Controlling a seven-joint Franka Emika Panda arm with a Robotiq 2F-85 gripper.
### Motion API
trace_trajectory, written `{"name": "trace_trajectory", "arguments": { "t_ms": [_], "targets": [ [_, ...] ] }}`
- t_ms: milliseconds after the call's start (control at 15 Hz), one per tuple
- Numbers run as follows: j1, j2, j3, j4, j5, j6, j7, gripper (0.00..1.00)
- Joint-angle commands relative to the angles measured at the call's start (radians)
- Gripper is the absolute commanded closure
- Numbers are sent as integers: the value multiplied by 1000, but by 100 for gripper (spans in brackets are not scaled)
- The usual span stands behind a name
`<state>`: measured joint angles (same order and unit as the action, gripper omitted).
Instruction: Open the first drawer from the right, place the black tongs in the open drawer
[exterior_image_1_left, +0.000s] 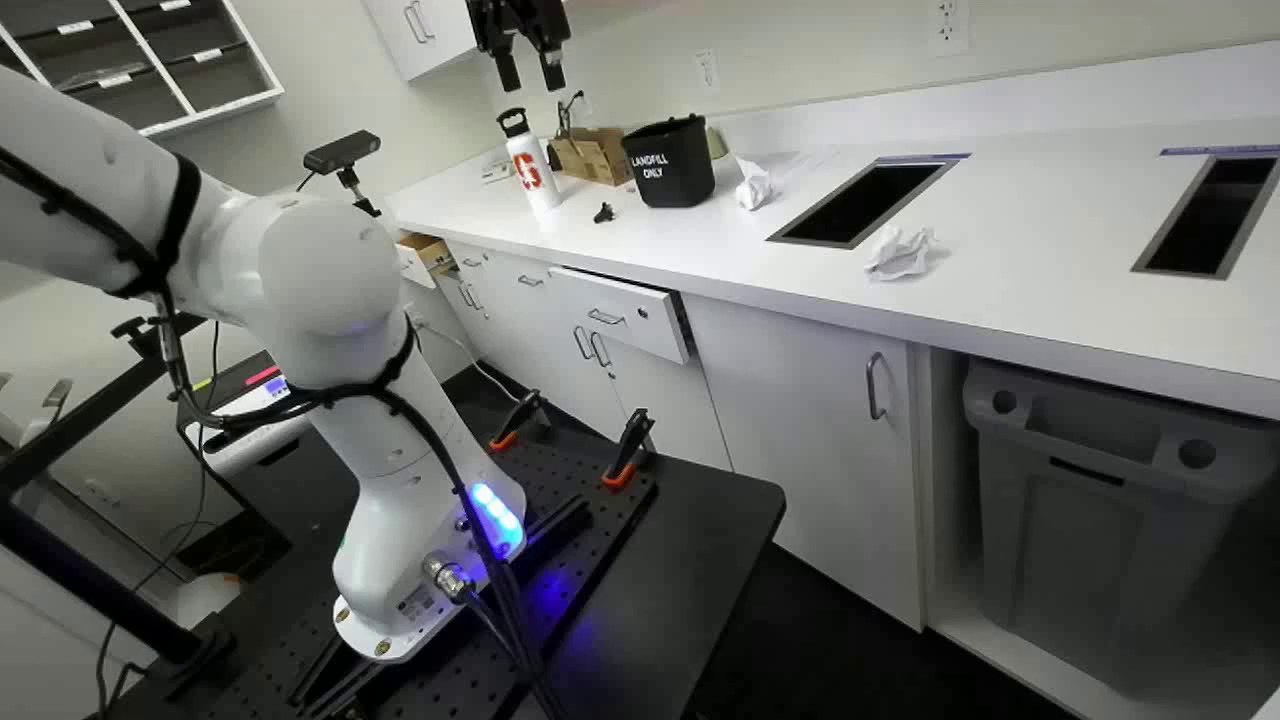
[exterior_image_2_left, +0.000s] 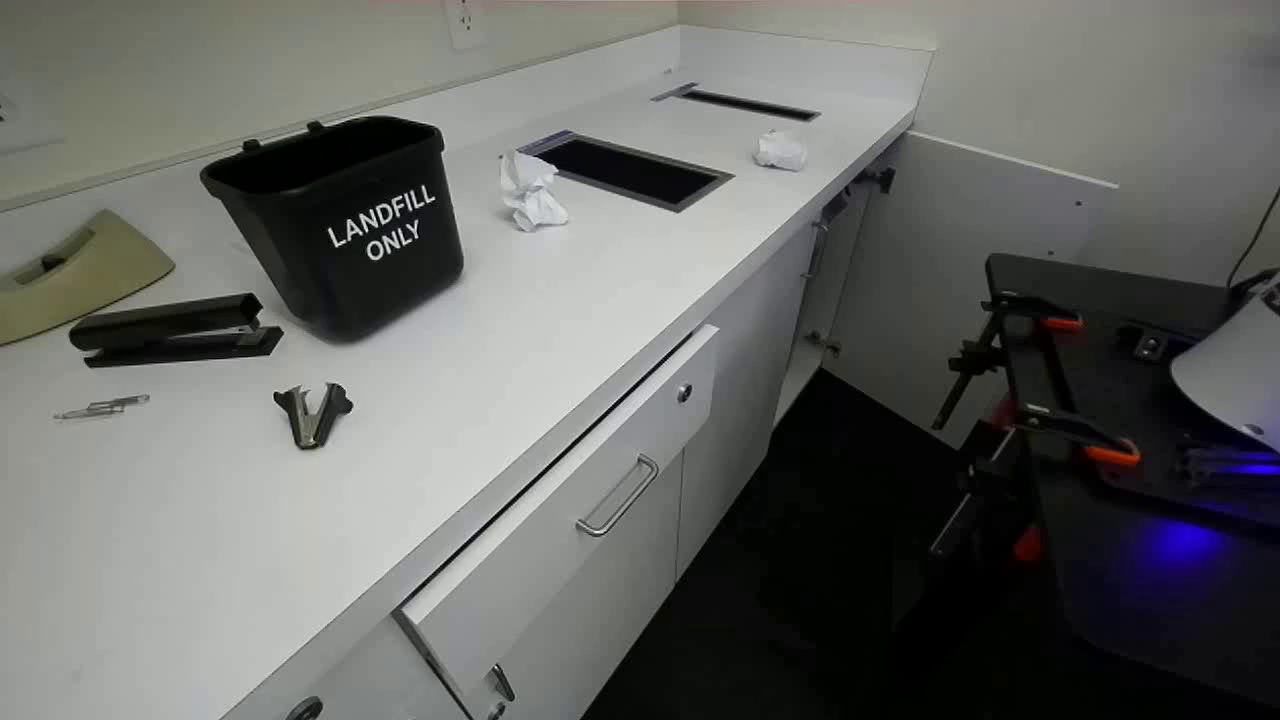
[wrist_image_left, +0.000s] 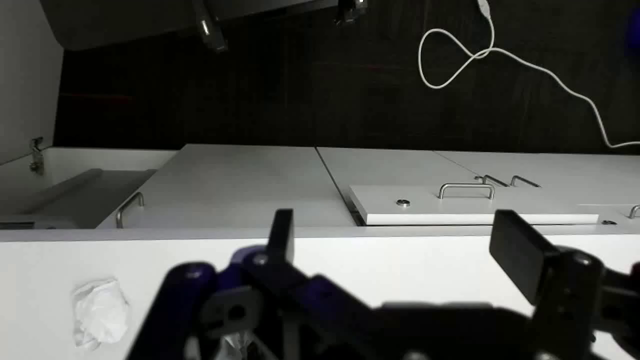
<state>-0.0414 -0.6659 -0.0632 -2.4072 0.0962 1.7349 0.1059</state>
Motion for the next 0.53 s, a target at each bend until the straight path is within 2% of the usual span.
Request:
{"name": "trace_trajectory", "arguments": {
  "t_ms": [0,467],
  "targets": [
    [-13,2,9,3,6,-4,-6,0],
    [-7,1,17,-1,6,8,-7,0]
  ]
}}
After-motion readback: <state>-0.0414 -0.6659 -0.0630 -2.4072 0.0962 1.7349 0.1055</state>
